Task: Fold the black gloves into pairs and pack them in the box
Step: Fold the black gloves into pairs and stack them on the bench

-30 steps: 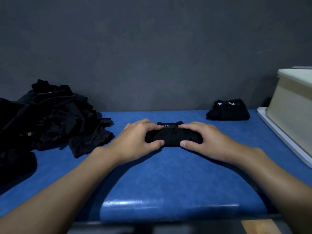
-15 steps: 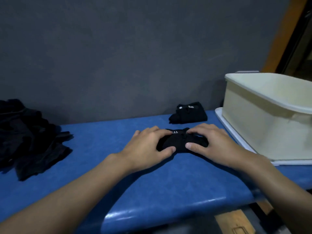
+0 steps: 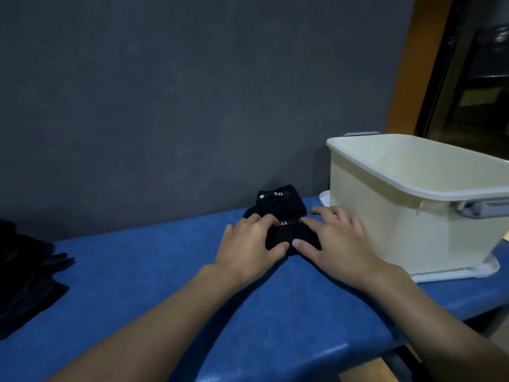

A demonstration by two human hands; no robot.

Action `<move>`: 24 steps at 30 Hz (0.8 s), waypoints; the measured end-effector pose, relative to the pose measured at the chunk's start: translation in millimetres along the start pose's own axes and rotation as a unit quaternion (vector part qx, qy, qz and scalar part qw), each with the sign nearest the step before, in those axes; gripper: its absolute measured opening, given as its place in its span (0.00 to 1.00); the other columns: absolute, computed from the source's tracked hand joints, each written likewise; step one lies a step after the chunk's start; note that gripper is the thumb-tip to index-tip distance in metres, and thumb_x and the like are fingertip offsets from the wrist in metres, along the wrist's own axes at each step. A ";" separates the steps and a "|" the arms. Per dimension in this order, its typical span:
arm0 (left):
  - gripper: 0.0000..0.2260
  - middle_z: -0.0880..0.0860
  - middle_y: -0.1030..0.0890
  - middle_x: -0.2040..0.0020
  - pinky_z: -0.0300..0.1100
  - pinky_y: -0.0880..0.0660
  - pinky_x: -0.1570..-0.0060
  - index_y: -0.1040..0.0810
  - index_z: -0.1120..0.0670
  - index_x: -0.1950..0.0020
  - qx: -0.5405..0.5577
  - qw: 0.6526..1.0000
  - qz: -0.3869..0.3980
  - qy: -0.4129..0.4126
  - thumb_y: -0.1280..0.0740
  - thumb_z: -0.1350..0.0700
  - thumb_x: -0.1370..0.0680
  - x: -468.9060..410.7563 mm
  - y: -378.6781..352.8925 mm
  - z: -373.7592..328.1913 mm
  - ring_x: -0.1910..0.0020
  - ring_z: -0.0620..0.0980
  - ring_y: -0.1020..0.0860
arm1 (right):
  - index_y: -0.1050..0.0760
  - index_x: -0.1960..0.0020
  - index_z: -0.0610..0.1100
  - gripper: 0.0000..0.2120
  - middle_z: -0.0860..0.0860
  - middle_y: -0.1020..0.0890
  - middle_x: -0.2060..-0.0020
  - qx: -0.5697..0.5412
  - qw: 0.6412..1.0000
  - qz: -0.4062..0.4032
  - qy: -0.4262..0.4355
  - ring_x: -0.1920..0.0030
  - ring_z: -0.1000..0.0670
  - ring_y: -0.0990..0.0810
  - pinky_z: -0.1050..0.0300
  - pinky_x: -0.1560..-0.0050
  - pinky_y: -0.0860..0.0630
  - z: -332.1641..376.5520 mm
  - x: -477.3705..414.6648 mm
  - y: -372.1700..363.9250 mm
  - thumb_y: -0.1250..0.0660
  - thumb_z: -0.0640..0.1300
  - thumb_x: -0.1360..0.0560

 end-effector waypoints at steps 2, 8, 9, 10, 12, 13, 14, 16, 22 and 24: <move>0.18 0.45 0.23 0.45 0.49 0.30 0.42 0.27 0.46 0.36 0.004 1.000 -0.005 0.004 0.34 0.40 0.24 -2.0 -2.4 -0.8 0.45 0.47 0.25 | 0.37 0.25 0.54 0.29 0.53 0.37 0.26 0.015 1.000 0.000 -0.004 0.27 0.50 0.44 0.52 0.32 0.44 -0.4 -2.8 -2.7 0.47 0.65 0.22; 0.21 0.48 0.20 0.44 0.49 0.25 0.45 0.26 0.49 0.35 0.057 0.998 -0.034 0.012 0.31 0.43 0.24 3.3 1.2 1.1 0.46 0.48 0.22 | 0.38 0.24 0.53 0.28 0.49 0.38 0.26 0.039 0.999 -0.014 -0.018 0.27 0.48 0.42 0.53 0.32 0.42 -1.6 -6.4 -4.7 0.48 0.64 0.21; 0.21 0.48 0.19 0.44 0.49 0.24 0.46 0.26 0.50 0.35 0.064 0.997 -0.036 0.012 0.31 0.43 0.24 3.7 1.6 2.0 0.47 0.47 0.21 | 0.39 0.24 0.53 0.28 0.49 0.38 0.26 0.039 0.999 -0.015 -0.021 0.27 0.48 0.43 0.53 0.32 0.41 -1.6 -6.9 -4.8 0.48 0.63 0.20; 0.20 0.48 0.19 0.44 0.49 0.24 0.46 0.25 0.51 0.35 0.071 0.997 -0.037 0.013 0.30 0.44 0.24 3.6 1.7 2.9 0.47 0.47 0.21 | 0.39 0.24 0.52 0.28 0.49 0.39 0.25 0.041 0.999 -0.016 -0.021 0.27 0.47 0.43 0.53 0.32 0.41 -0.7 -7.3 -4.7 0.48 0.63 0.20; 0.20 0.48 0.19 0.44 0.48 0.24 0.45 0.23 0.51 0.37 0.075 0.996 -0.039 0.016 0.30 0.44 0.25 2.7 0.7 3.9 0.47 0.47 0.22 | 0.37 0.25 0.51 0.28 0.49 0.39 0.25 0.046 0.998 -0.030 -0.013 0.27 0.47 0.42 0.53 0.34 0.41 3.2 -6.8 -2.2 0.46 0.62 0.20; 0.19 0.48 0.19 0.44 0.48 0.24 0.44 0.23 0.51 0.37 0.073 0.996 -0.041 0.016 0.30 0.44 0.25 2.5 0.3 3.8 0.46 0.47 0.22 | 0.35 0.26 0.51 0.27 0.50 0.38 0.25 0.045 0.998 -0.040 -0.006 0.28 0.47 0.41 0.53 0.35 0.40 5.4 -5.8 0.4 0.44 0.61 0.21; 0.19 0.48 0.20 0.44 0.48 0.25 0.44 0.23 0.51 0.37 0.072 0.996 -0.043 0.018 0.30 0.44 0.25 2.3 -0.2 3.9 0.46 0.47 0.22 | 0.33 0.27 0.51 0.26 0.50 0.37 0.26 0.038 0.998 -0.050 -0.001 0.28 0.47 0.40 0.53 0.36 0.40 6.8 -4.8 3.2 0.42 0.61 0.21; 0.19 0.49 0.20 0.45 0.49 0.25 0.44 0.24 0.51 0.38 0.070 0.996 -0.047 0.019 0.30 0.44 0.25 1.8 -0.8 3.9 0.46 0.48 0.23 | 0.30 0.29 0.53 0.24 0.52 0.34 0.28 0.022 0.998 -0.060 0.000 0.30 0.47 0.39 0.53 0.37 0.40 6.1 -3.3 6.9 0.40 0.60 0.22; 0.19 0.49 0.22 0.48 0.51 0.25 0.46 0.25 0.51 0.39 0.045 0.997 -0.051 0.025 0.31 0.42 0.25 -1.0 -2.9 2.4 0.48 0.50 0.23 | 0.35 0.26 0.55 0.27 0.52 0.35 0.30 -0.041 0.999 -0.017 -0.026 0.34 0.48 0.38 0.55 0.34 0.35 -10.1 -4.5 -9.7 0.40 0.62 0.22; 0.19 0.49 0.22 0.48 0.51 0.25 0.46 0.25 0.52 0.39 0.043 0.997 -0.053 0.029 0.31 0.42 0.25 -2.1 -3.8 2.4 0.48 0.51 0.24 | 0.37 0.24 0.54 0.28 0.51 0.37 0.29 -0.071 0.997 -0.002 -0.025 0.31 0.48 0.40 0.53 0.32 0.34 -13.6 -6.4 -14.3 0.39 0.61 0.22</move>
Point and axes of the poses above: each hand's wrist, its own x-axis away from the middle knuckle, its own y-axis out of the back of the hand, z = x × y, the point moved 10 cm from there along -x, towards the middle knuckle
